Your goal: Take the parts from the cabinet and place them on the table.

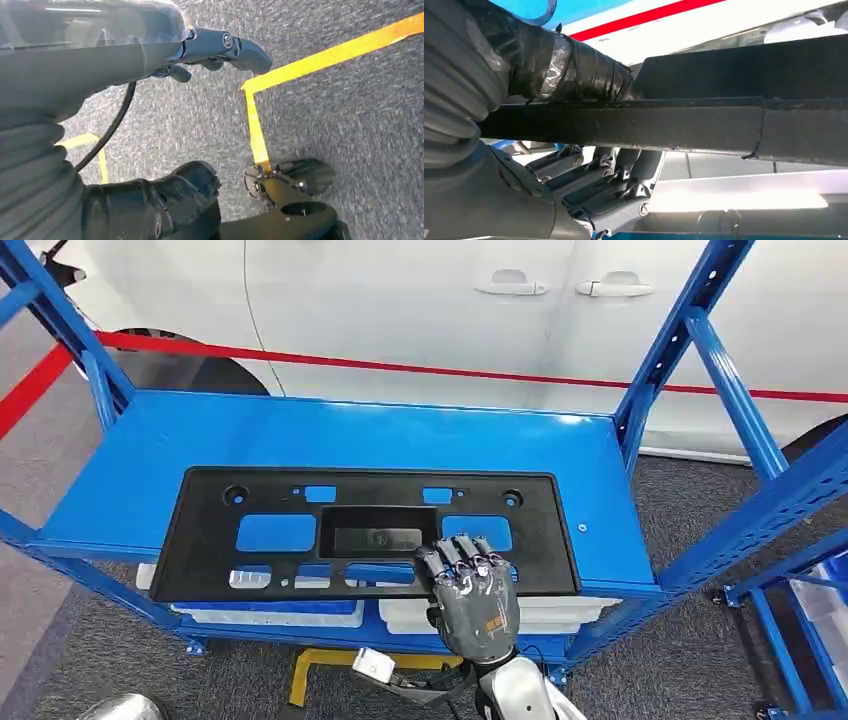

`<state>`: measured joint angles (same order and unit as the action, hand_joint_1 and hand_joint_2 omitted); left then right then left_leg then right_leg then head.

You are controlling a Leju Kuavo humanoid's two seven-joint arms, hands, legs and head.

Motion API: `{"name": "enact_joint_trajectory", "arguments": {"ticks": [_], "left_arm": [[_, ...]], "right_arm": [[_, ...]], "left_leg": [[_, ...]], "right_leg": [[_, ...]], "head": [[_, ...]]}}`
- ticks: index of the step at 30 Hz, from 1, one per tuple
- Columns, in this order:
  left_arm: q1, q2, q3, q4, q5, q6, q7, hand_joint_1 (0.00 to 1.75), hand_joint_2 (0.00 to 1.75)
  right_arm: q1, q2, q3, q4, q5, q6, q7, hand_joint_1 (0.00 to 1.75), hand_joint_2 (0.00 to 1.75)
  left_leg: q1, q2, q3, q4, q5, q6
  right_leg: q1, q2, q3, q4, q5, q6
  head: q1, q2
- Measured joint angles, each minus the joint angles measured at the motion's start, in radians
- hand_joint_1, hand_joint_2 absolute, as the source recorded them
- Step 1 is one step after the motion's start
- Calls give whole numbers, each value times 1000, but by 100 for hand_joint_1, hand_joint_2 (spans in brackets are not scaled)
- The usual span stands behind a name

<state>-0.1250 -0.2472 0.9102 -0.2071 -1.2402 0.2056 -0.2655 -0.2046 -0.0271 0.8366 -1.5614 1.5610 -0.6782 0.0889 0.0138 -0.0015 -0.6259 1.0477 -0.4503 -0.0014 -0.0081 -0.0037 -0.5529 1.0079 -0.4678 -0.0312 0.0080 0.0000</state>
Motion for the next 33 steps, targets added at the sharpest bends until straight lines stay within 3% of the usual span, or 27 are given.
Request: {"name": "enact_joint_trajectory", "arguments": {"ticks": [1,3,4,5,6,8,9,10,13,14,15,16,18,19,20,21,23,24,25,28,29,30,31,33], "left_arm": [[0,0,0,0,0,0,1,0,175],[1,0,0,0,0,0,2,0,175],[1,0,0,0,0,0,2,0,175],[2,0,0,0,0,0,2,0,175],[2,0,0,0,0,0,2,0,175],[0,1,0,0,0,1,2,0,175],[-1,1,0,0,0,1,2,0,175],[-2,1,0,0,0,1,2,0,175],[1,1,-1,0,0,1,3,0,175],[1,0,-1,0,0,1,3,0,175],[-1,-1,-1,0,0,1,3,0,175],[-2,-1,-1,0,0,1,2,0,175],[-2,0,-1,0,-2,2,3,0,175],[-1,0,-1,0,-3,2,3,0,175],[0,0,-1,0,-5,2,3,0,175],[0,0,-1,0,-6,2,3,0,175],[0,0,-1,0,-6,3,3,0,175],[0,-1,-1,0,-6,3,3,0,175],[-1,-1,-1,0,-6,2,3,0,175],[-1,-1,-1,0,-6,3,3,0,175],[-1,-1,-1,0,-6,3,3,0,175],[-1,0,-1,0,-6,4,3,0,175],[-1,0,-1,0,-6,4,3,0,175],[0,0,-1,0,-5,4,3,0,175]], "right_arm": [[0,2,0,0,-2,0,0,175,175],[1,3,-2,2,-5,0,0,175,175],[1,3,-3,4,-6,0,-1,175,175],[1,3,-3,6,-8,0,-1,175,175],[2,3,-4,8,-8,0,-1,175,175],[1,3,-5,8,-8,0,-1,175,175],[1,5,-6,8,-8,0,-1,175,175],[0,5,-7,8,-9,-1,-1,175,175],[1,5,-8,8,-9,-1,-2,175,175],[1,5,-8,8,-9,-1,-2,175,175],[1,5,-9,8,-9,-1,-2,175,175],[0,5,-10,8,-9,-2,-2,175,175],[2,4,-13,8,-9,-2,-2,175,175],[4,4,-14,8,-9,-2,-2,175,175],[6,4,-15,9,-9,-2,-2,175,175],[6,4,-15,9,-9,-2,-2,175,175],[6,4,-17,8,-9,-2,-2,175,175],[5,4,-18,8,-9,-2,-2,175,175],[4,5,-18,8,-9,-2,-2,175,175],[7,5,-20,8,-9,-3,-2,175,175],[7,5,-22,8,-9,-3,-2,175,175],[6,5,-23,8,-9,-3,-2,175,175],[6,6,-23,8,-9,-3,-2,175,175],[6,8,-23,8,-9,-3,-2,175,175]], "left_leg": [[1,0,-23,58,-47,-3],[2,0,-83,218,-132,-10],[2,0,-100,271,-149,-13],[3,0,-93,274,-141,-14],[4,0,-65,233,-117,-14],[7,0,43,57,-43,-12],[7,0,75,-12,-51,-7],[0,-1,76,-17,-44,-1],[-3,-3,69,-13,-35,14],[2,0,68,-24,-24,27],[4,2,65,-27,-17,36],[5,2,59,-27,-13,43],[4,3,46,-27,-5,45],[3,4,39,-26,-1,45],[3,4,33,-26,4,44],[3,4,30,-26,7,42],[3,2,28,-25,11,37],[3,2,28,-25,13,34],[-3,2,24,-22,16,27],[0,3,20,-26,28,9],[-3,3,19,-29,33,1],[3,2,11,-15,15,-2],[2,2,-4,21,-24,-5],[4,2,-62,178,-121,-12]], "right_leg": [[0,-1,-6,0,4,-7],[2,-4,-19,2,11,-9],[3,-4,-26,5,14,-9],[2,-4,-32,9,16,-7],[2,-4,-38,14,17,-6],[1,-3,-45,27,16,-4],[2,-4,-50,32,16,1],[8,-3,-55,40,17,8],[6,-2,-58,32,30,27],[6,0,-61,35,29,32],[1,2,-68,52,7,37],[2,2,-87,100,-37,41],[-2,3,-148,252,-122,50],[-3,3,-173,319,-147,52],[-5,2,-176,340,-146,53],[-6,2,-153,308,-124,52],[-6,2,-45,133,-46,45],[-5,2,6,46,-23,39],[4,2,14,19,-35,36],[9,4,2,22,-21,25],[2,4,0,12,-12,13],[-3,-1,0,5,-2,6],[-3,-1,-6,3,3,-3],[-1,-3,-23,6,12,-9]], "head": [[-1,0],[-1,0],[-1,0],[-1,0],[-1,0],[-1,0],[-1,0],[-1,0],[-1,0],[0,0],[-1,0],[1,0],[0,0],[0,0],[0,0],[0,0],[0,0],[0,0],[0,0],[0,0],[0,0],[0,0],[-2,0],[-2,0]]}}
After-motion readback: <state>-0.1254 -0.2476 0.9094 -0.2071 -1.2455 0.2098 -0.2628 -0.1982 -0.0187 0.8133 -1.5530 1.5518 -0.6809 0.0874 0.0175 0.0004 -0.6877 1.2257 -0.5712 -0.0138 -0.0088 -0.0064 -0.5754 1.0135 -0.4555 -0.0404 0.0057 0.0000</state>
